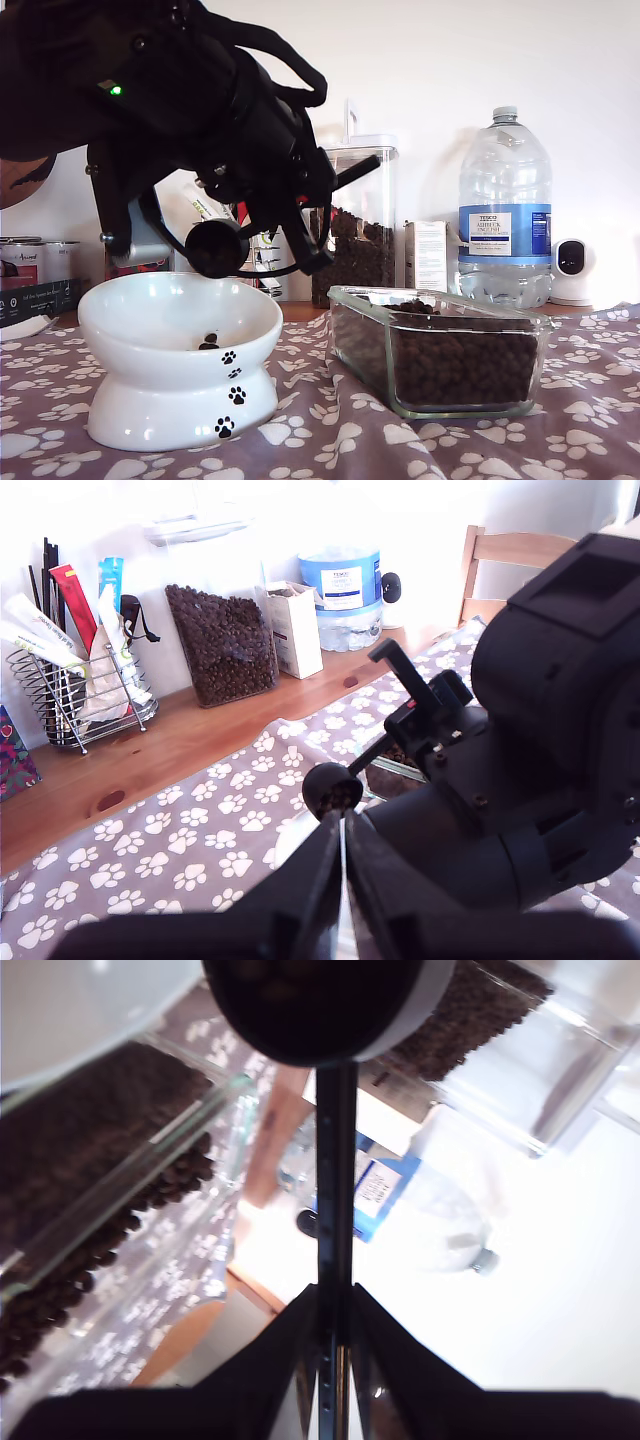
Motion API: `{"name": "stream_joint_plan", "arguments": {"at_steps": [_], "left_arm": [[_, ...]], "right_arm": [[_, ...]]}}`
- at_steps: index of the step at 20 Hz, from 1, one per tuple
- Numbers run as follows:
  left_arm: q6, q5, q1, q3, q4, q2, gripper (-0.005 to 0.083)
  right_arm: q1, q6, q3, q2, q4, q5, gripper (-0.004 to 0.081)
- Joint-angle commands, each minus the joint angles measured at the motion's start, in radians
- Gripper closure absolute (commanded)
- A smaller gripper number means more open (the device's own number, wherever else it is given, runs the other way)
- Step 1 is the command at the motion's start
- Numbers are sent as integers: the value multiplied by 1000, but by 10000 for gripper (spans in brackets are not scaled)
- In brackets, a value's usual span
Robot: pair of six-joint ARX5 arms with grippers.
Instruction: Measure one spoon of cat food and pour it into the food bowl
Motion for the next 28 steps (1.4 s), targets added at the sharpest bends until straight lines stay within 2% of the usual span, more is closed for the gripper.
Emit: {"name": "stream_joint_plan", "arguments": {"at_steps": [1,5,12,21,24,28], "left_arm": [[1,-2,2,-12,12,0,793],[1,-2,2,-12,21,0,793],[2,-2,2,-12,34,0,793],[2,-36,2,-12,35,1,793],[2,-39,2,-12,35,1,793],[1,-39,2,-12,35,1,793]], "right_arm": [[6,-20,-16,15,2,26,783],[5,-79,-16,15,13,77,783],[19,-112,-16,15,20,72,783],[18,-42,-14,13,-5,-282,783],[-5,-14,-13,3,-39,-409,782],[-48,21,-6,-37,-43,-521,782]]}}
